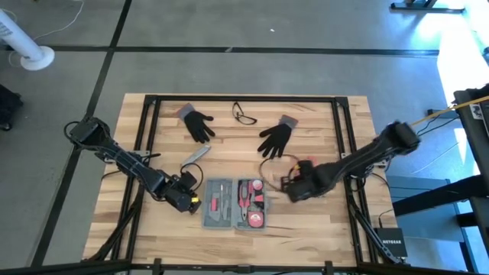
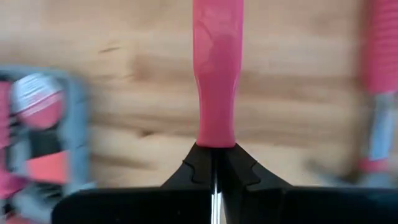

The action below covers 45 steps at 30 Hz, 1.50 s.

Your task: Prefit tool cases

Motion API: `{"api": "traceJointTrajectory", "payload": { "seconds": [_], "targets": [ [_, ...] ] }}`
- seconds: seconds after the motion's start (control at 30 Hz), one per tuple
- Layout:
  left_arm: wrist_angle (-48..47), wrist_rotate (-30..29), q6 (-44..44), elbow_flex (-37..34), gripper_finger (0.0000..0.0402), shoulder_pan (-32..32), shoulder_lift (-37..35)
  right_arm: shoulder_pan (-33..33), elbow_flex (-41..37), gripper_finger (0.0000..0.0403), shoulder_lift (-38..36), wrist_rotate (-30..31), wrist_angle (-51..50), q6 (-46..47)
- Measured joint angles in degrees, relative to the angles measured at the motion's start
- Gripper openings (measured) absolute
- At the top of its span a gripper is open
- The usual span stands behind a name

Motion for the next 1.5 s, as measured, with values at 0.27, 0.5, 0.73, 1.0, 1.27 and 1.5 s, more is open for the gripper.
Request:
{"api": "traceJointTrajectory", "payload": {
  "seconds": [0.27,0.5,0.73,1.0,1.27,1.5],
  "targets": [
    [-0.1,-0.1,1.4,0.0,0.0000,0.1,0.0,-3.1,-9.7,0.0001,-9.6,1.5,3.7,2.3],
    [-0.1,-1.2,0.4,0.0,0.0000,0.2,0.0,-7.8,-10.1,0.0001,-3.6,0.8,6.4,-4.7],
    [-0.2,-1.2,-1.9,0.0,0.0000,0.3,0.0,-11.0,-10.1,0.0000,-0.3,-0.2,9.8,-9.2],
    [-0.5,-1.9,-2.1,0.0,0.0000,0.5,0.0,-12.0,-10.1,0.0008,0.6,-3.7,11.5,-12.6],
    [-0.6,-2.2,-2.1,0.0,0.0000,0.5,0.0,-12.0,-10.1,0.0049,0.6,-4.1,12.0,-12.4],
    [-1.1,-2.3,-1.6,0.0,0.0000,0.5,0.0,-12.0,-10.1,0.0054,0.6,-4.4,12.3,-12.4]
  ]
}}
